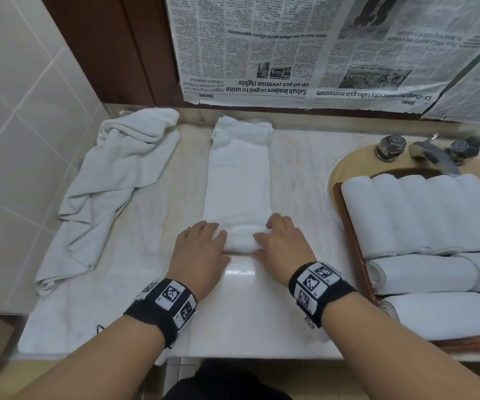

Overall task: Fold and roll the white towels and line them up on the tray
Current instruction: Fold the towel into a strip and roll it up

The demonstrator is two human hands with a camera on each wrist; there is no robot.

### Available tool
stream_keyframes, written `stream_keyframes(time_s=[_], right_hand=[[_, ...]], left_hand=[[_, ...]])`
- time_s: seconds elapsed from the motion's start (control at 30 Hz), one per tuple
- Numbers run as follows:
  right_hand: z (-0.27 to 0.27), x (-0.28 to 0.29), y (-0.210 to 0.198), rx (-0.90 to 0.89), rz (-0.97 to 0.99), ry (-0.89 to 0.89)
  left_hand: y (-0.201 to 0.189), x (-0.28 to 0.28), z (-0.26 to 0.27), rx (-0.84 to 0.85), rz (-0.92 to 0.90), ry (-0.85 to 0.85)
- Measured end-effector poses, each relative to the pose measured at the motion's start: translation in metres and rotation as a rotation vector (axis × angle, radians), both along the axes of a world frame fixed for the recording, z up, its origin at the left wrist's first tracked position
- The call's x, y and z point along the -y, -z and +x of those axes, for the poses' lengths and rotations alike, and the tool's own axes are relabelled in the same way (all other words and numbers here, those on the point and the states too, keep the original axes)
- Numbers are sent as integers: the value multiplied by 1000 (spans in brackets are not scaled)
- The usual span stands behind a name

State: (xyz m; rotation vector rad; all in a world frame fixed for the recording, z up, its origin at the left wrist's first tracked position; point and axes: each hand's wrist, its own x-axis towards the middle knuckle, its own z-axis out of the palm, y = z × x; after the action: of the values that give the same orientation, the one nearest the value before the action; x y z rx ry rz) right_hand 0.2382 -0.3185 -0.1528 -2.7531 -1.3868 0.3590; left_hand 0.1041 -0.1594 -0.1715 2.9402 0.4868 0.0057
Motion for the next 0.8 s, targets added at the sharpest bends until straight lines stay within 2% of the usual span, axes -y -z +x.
stream_keyframes(time_s=[0.1,0.2,0.27,0.33,0.47,0.53,0.63,0.7,0.8], right_hand=[[15,-3,-18,-114,-161,-59],[30,-1,-30,-405,-260,-25],[35,5,-29,-525,-265,31],[32,13,-24,-619,-181,138],[18,24,-12,-792,116,369],[8,24,-10,-719,208,398],[-10,24,-7,-470,239,376],[-20,26,-2,-350,143,253],[-20,29,3,-230,76,139]], left_hand=[[1,-14,0,-55,-112,51],[1,-20,-11,-60,-144,109],[2,-17,-25,-68,-175,128],[3,-13,-36,-81,-236,73],[-1,-12,-31,-130,-467,-65],[-5,-13,-26,-45,-584,-162],[-9,-15,-23,85,-732,-394],[-11,-13,-19,126,-718,-462],[-15,-5,-10,139,-542,-427]])
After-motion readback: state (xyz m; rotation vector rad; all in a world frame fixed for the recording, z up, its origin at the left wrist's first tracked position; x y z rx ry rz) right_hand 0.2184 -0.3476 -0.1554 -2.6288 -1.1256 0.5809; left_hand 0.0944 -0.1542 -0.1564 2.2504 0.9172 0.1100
